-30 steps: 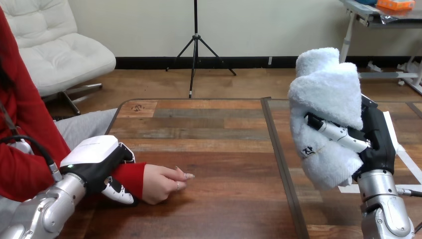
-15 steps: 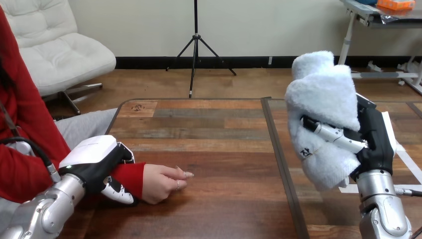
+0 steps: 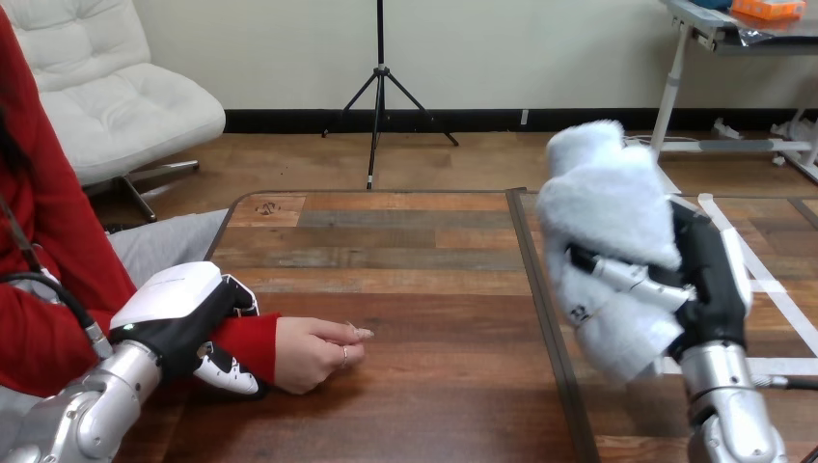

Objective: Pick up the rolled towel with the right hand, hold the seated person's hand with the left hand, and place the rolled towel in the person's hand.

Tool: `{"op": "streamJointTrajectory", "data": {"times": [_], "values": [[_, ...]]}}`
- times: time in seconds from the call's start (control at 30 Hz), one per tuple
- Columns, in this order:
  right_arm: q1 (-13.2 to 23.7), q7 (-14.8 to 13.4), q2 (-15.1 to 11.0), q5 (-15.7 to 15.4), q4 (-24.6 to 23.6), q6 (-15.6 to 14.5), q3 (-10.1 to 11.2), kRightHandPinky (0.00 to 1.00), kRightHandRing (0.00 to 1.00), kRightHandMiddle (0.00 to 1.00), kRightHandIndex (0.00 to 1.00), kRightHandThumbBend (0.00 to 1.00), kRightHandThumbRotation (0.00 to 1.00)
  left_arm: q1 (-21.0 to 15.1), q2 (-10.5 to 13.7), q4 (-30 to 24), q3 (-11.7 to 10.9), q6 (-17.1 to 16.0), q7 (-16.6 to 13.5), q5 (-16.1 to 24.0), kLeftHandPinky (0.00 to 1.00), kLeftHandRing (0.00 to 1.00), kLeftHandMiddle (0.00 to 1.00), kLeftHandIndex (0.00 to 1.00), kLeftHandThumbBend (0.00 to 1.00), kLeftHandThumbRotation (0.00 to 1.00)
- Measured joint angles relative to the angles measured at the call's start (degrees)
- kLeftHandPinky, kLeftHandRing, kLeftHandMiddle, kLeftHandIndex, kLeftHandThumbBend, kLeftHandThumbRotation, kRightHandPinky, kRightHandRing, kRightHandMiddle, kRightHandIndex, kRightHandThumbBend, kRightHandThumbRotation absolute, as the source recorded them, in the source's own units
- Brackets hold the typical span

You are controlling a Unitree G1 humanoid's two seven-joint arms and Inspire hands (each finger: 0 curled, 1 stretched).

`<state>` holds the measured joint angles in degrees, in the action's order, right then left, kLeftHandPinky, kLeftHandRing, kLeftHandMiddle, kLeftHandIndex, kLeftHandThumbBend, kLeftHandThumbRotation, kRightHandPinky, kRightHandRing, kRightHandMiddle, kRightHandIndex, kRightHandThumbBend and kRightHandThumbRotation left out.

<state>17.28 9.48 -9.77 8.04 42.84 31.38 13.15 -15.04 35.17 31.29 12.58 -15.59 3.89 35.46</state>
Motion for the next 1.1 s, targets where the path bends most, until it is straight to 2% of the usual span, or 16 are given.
{"op": "streamJointTrajectory", "data": {"times": [0.47,0.8,1.1], "values": [[0.25,-0.99,0.99,-1.82,5.2,1.07,-1.28,0.28,0.33,0.4,0.43,0.81,0.0,1.52,0.25,-2.08,-1.72,-1.6,-1.11,-2.12,0.23,0.28,0.36,0.35,0.71,0.0],[1.11,-3.97,1.01,-4.82,9.28,1.07,-2.22,0.32,0.37,0.41,0.43,0.82,0.0,1.99,0.25,-4.73,-2.63,-1.85,-1.4,-3.51,0.24,0.3,0.37,0.36,0.73,0.0],[2.68,-5.06,0.98,-5.63,12.21,1.02,-2.37,0.35,0.38,0.42,0.43,0.82,0.0,2.42,0.22,-6.72,-3.07,-1.85,-1.41,-3.53,0.26,0.31,0.36,0.36,0.74,0.0]]}}
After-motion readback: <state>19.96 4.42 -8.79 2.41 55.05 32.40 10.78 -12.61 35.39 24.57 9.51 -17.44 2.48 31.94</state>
